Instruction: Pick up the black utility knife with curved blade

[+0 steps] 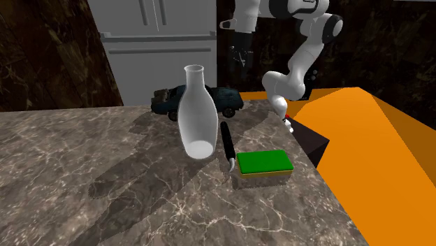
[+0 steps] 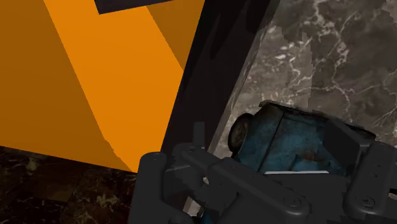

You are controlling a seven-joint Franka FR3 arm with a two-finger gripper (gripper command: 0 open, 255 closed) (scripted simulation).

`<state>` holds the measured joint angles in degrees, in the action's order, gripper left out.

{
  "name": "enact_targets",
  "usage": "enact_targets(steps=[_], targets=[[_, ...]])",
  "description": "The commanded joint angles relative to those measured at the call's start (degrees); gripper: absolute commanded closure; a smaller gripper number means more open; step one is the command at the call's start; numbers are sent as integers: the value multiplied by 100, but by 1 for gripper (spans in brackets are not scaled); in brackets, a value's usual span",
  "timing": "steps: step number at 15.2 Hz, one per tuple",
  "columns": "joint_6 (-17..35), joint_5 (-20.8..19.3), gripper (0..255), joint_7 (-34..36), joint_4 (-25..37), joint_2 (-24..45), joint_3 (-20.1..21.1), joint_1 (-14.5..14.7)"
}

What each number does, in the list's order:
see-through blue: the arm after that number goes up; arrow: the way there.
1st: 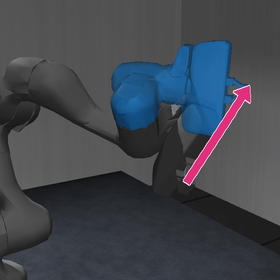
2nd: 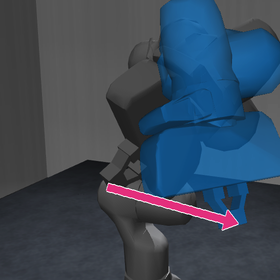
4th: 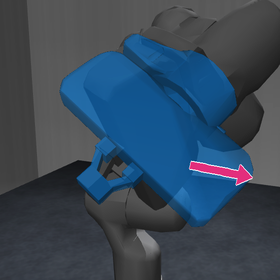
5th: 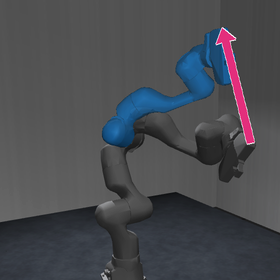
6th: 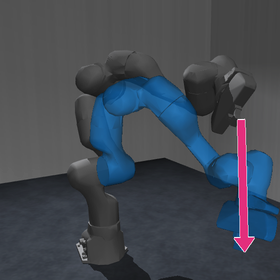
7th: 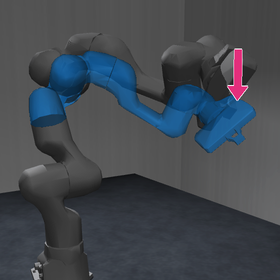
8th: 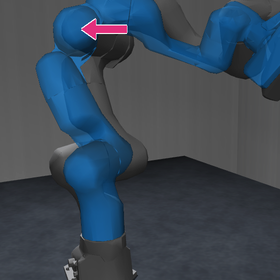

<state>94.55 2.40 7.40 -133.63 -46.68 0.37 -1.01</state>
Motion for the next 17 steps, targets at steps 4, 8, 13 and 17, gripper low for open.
enact_targets(steps=[4,8,13,17], targets=[[278,-78,0,-648,376,704,-48,282],[540,-148,0,-1484,937,1596,-58,636],[727,-214,0,-2479,1689,2617,28,1028],[792,-279,0,-3226,2292,3351,170,1307]])
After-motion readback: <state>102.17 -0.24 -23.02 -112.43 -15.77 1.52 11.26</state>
